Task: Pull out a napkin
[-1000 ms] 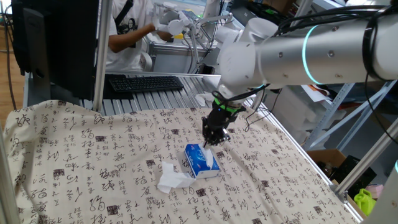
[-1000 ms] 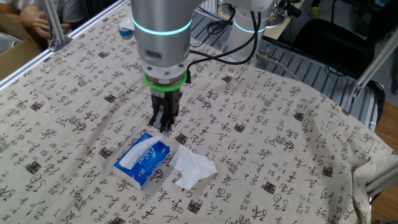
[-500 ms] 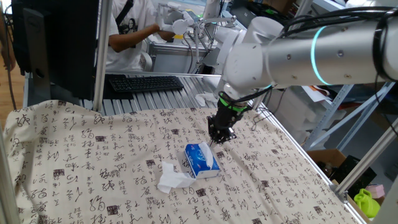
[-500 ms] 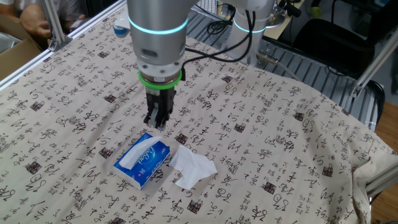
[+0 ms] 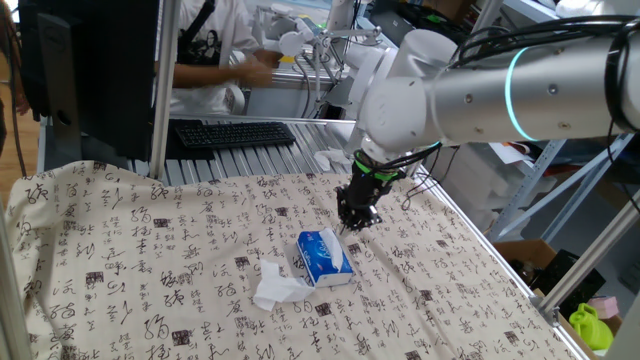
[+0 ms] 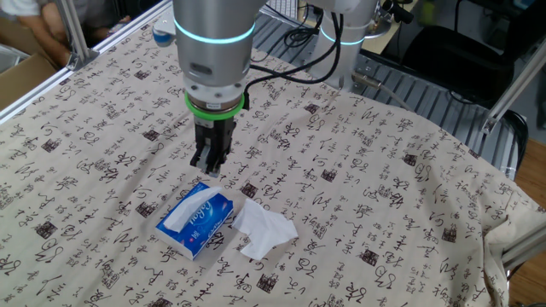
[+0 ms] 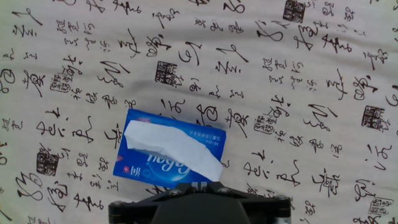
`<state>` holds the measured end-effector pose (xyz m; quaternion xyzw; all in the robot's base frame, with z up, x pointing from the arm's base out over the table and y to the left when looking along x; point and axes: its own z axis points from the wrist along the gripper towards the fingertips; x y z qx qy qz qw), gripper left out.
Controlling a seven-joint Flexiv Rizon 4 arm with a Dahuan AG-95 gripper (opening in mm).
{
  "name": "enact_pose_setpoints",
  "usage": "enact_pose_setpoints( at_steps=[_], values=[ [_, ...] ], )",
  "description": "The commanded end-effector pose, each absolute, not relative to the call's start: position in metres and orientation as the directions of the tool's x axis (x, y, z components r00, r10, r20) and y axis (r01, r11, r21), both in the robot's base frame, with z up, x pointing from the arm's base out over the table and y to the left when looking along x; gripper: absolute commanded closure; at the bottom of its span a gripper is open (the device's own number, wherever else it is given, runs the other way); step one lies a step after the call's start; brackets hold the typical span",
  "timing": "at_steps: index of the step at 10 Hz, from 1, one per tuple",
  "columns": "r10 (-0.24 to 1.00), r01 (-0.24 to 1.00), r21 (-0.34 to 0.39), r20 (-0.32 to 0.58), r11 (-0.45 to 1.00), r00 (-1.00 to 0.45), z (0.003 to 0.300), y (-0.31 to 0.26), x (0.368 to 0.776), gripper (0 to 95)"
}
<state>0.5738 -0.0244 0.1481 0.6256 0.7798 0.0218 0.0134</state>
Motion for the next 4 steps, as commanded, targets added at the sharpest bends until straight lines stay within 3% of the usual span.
enact_pose_setpoints(
  at_steps=[1, 4],
  values=[
    [0.975, 0.973, 0.069, 0.024, 0.22, -0.222, 0.1498, -0.0266, 0.5713, 95.0],
    [0.975, 0.973, 0.073, 0.02, 0.221, -0.223, 0.1505, -0.0276, 0.5704, 95.0]
  ],
)
